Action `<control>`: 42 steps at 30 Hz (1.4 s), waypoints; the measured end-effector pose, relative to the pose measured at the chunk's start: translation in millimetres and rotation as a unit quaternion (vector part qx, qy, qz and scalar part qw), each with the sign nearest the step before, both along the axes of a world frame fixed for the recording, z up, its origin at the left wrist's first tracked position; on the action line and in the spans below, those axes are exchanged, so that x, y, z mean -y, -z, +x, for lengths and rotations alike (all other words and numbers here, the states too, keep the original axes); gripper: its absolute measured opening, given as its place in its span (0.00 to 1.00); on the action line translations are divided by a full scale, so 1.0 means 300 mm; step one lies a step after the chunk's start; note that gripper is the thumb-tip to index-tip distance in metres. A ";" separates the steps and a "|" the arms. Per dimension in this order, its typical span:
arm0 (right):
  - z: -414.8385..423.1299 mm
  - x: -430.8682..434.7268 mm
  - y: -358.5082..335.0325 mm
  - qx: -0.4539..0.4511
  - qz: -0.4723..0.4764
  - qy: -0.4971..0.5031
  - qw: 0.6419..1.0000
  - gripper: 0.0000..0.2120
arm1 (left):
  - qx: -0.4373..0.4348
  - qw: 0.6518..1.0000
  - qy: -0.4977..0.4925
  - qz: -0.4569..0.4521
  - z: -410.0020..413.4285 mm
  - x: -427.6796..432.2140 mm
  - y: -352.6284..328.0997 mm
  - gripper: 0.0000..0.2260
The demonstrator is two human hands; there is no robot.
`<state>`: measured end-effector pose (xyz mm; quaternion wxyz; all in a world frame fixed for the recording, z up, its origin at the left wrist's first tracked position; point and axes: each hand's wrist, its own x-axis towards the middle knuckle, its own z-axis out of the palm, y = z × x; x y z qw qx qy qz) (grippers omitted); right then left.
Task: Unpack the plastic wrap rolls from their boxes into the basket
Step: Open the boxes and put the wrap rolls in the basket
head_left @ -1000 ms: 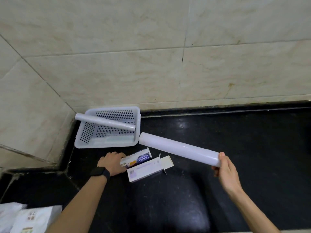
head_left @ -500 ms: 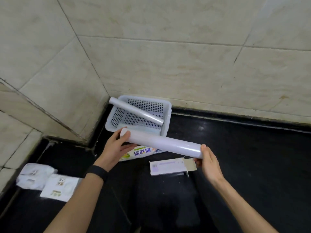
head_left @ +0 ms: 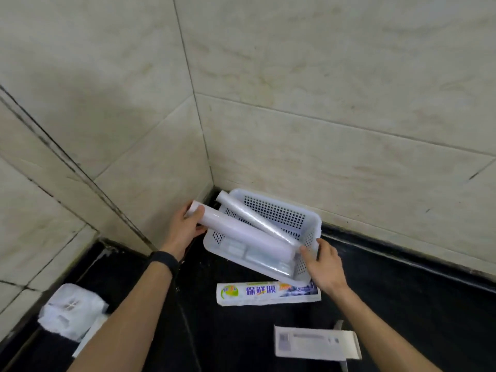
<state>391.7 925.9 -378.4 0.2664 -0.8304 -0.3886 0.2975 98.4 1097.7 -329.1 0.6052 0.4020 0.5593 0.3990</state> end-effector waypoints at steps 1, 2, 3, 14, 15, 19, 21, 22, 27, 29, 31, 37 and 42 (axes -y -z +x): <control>0.001 -0.028 0.014 0.006 -0.015 0.011 1.000 0.32 | -0.011 1.000 0.010 -0.008 0.012 -0.031 0.020 0.22; 0.000 -0.051 0.027 -0.003 -0.030 0.027 0.999 0.34 | -0.024 0.999 0.017 -0.016 0.025 -0.056 0.040 0.21; -0.002 -0.069 0.043 -0.020 -0.045 0.045 0.998 0.36 | -0.037 0.999 0.020 -0.026 0.040 -0.079 0.060 0.19; -0.065 -0.055 0.156 -0.076 -0.029 0.083 0.993 0.37 | -0.050 0.995 0.016 -0.085 0.164 -0.236 0.175 0.01; -0.065 -0.055 0.156 -0.073 -0.027 0.079 0.994 0.36 | -0.053 0.995 0.021 -0.086 0.175 -0.243 0.179 0.01; -0.070 -0.054 0.149 -0.072 -0.008 0.079 0.994 0.34 | -0.042 0.994 0.032 -0.096 0.211 -0.260 0.193 0.06; -0.072 -0.055 0.146 -0.079 0.001 0.082 0.993 0.34 | -0.035 0.994 0.024 -0.098 0.236 -0.250 0.198 0.07; -0.072 -0.055 0.144 -0.084 0.004 0.082 0.993 0.34 | -0.036 0.994 0.018 -0.099 0.252 -0.239 0.197 0.07; -0.069 -0.049 0.139 -0.089 -0.014 0.075 0.993 0.34 | -0.072 0.994 0.005 -0.085 0.307 -0.214 0.185 0.07; -0.066 -0.044 0.136 -0.092 -0.015 0.068 0.993 0.32 | -0.169 0.983 0.050 -0.054 0.295 -0.227 0.181 0.11; -0.062 -0.040 0.137 -0.096 -0.019 0.066 0.993 0.31 | -0.259 0.961 0.094 -0.012 0.266 -0.242 0.190 0.20; -0.059 -0.042 0.136 -0.115 -0.035 0.073 0.990 0.32 | -0.288 0.948 0.109 0.082 0.270 -0.231 0.190 0.24; -0.057 -0.046 0.137 -0.125 -0.032 0.076 0.989 0.33 | -0.294 0.941 0.114 0.126 0.241 -0.223 0.186 0.17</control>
